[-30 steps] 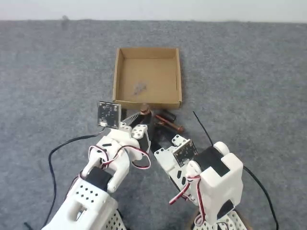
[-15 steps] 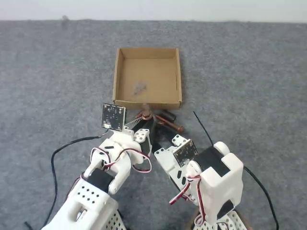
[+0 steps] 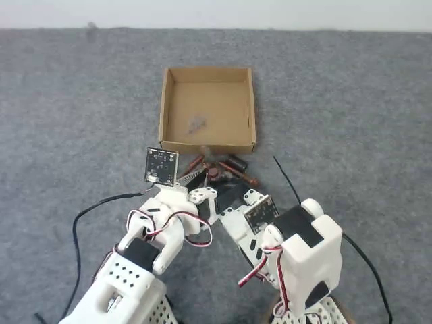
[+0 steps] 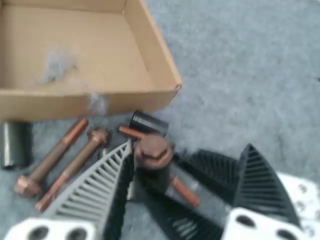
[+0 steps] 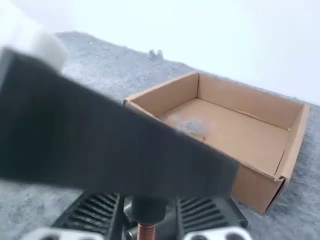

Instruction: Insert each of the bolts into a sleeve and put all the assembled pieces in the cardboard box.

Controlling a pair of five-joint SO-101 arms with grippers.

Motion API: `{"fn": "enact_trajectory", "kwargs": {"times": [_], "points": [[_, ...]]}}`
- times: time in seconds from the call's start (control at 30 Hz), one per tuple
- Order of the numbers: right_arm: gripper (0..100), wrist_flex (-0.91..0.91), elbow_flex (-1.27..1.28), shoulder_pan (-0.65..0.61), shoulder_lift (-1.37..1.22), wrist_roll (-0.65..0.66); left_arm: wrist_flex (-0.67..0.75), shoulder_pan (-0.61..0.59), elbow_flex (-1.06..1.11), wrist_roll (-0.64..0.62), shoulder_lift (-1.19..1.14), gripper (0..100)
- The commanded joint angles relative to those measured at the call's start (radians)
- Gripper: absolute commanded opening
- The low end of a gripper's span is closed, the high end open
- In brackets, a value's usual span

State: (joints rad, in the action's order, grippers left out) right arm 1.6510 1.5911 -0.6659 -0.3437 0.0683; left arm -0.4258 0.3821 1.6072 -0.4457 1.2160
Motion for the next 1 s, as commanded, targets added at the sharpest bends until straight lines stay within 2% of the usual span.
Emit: {"fn": "enact_trajectory", "kwargs": {"times": [0.0,0.1,0.2,0.33,0.53,0.6,0.8,0.97], "points": [[0.6,0.016,0.0,0.012,0.012,0.025,-0.15,0.005,-0.116,-0.002,-0.003,32],[0.6,0.016,-0.002,0.012,0.012,0.025,-0.362,-0.003,-0.249,0.0,-0.003,32],[0.6,0.016,-0.002,0.012,0.012,0.025,-0.496,-0.005,-0.352,0.0,-0.003,32],[0.6,0.016,-0.002,0.012,0.012,0.025,-0.509,-0.061,-0.38,0.0,-0.002,32],[0.6,0.016,-0.002,0.012,0.012,0.025,-0.488,-0.288,-0.392,0.002,-0.002,32],[0.6,0.016,0.0,0.012,0.012,0.025,-0.491,-0.347,-0.387,0.037,-0.003,32],[0.6,0.016,0.003,0.012,0.012,0.025,-0.651,-0.431,-0.352,0.16,-0.003,32],[0.6,0.016,0.005,0.012,0.012,0.025,-0.555,-0.511,-0.239,0.172,-0.003,32]]}}
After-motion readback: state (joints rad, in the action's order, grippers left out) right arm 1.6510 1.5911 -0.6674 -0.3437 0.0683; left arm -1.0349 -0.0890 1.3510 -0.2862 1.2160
